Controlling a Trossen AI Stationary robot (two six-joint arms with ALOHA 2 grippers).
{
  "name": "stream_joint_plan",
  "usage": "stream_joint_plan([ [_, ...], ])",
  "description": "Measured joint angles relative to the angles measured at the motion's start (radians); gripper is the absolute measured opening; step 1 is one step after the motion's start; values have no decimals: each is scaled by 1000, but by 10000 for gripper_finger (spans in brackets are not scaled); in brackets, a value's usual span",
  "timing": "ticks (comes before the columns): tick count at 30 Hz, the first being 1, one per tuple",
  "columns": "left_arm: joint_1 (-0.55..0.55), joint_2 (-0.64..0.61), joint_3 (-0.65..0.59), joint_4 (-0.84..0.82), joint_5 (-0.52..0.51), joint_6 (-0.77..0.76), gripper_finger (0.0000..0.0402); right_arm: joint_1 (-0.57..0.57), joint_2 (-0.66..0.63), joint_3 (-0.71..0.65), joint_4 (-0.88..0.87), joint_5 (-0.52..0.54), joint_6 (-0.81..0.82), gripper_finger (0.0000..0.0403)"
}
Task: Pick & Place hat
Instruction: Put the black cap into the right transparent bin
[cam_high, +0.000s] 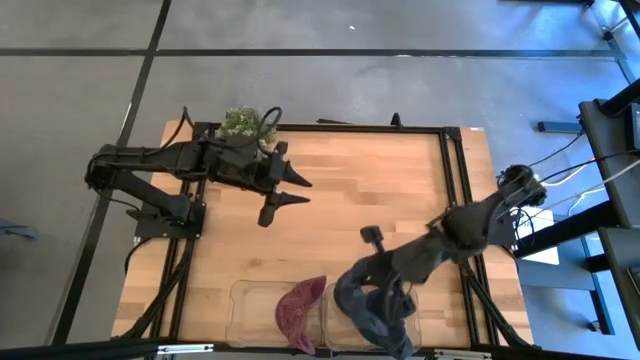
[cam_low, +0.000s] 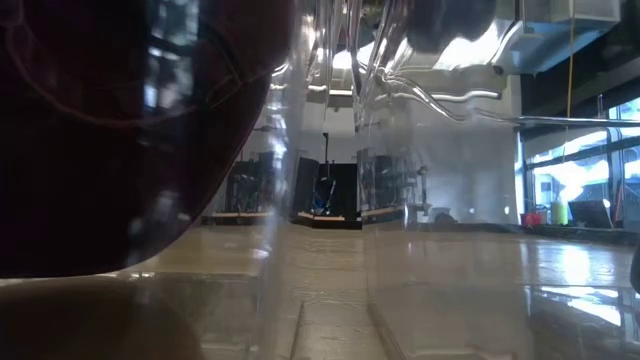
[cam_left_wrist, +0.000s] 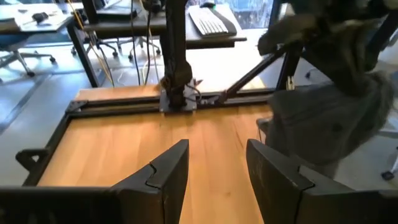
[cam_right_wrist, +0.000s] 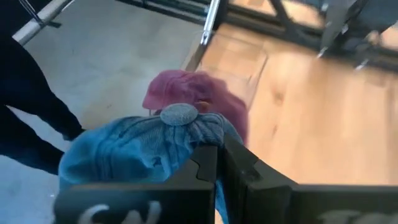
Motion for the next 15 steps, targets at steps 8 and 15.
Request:
stream_joint_plan([
  [8, 0, 0, -11, -67, 0, -21, 157, 40, 124, -1, 6, -3, 86, 7],
  [15, 0, 0, -11, -106, 1, -35, 157, 60, 156, -1, -34, -10, 126, 7],
])
